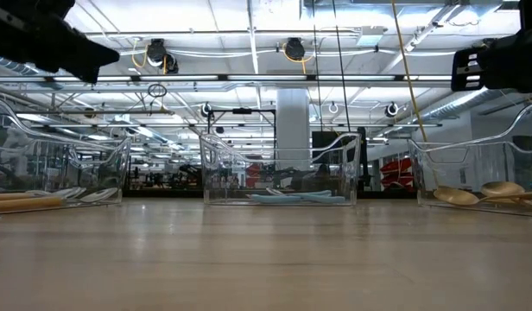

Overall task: Sort silverware by color (type)
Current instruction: Return to Home Position

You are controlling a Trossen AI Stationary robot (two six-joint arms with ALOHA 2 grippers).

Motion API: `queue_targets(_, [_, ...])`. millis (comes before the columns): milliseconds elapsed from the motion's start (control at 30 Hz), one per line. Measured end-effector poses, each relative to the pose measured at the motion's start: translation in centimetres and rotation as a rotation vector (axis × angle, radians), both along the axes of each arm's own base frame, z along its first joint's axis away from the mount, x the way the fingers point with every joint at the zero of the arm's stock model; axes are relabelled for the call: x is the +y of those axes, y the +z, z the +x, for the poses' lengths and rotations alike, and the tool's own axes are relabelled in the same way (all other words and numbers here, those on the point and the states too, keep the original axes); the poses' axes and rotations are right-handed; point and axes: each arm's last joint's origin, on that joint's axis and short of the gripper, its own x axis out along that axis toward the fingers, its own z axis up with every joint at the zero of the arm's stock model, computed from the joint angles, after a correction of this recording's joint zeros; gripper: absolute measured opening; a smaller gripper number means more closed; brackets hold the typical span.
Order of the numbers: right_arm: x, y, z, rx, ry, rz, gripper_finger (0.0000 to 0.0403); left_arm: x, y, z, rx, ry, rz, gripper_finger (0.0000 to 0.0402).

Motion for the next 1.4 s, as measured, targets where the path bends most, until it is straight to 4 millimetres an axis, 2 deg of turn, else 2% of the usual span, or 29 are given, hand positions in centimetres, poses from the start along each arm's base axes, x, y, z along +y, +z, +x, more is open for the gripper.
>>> queue_targets(200, [-0.1,0.0,0.1,0.005,-0.015,0.005,0.0,0.2,-2.2,-1.0,-0.05,-0.01,-0.036,0.0001])
queue_targets(500, [-0.1,-0.1,0.1,0.005,-0.015,-0.004,0.0,0.2,-3.8,-1.6,-0.139,-0.093,-0.025,0.0001])
queue_targets(1400, [-2.7,0.1,0.6,-0.024,-0.206,-0.022,0.0,1.0,-3.9,-1.5,-0.15,-0.04,0.049,0.0001])
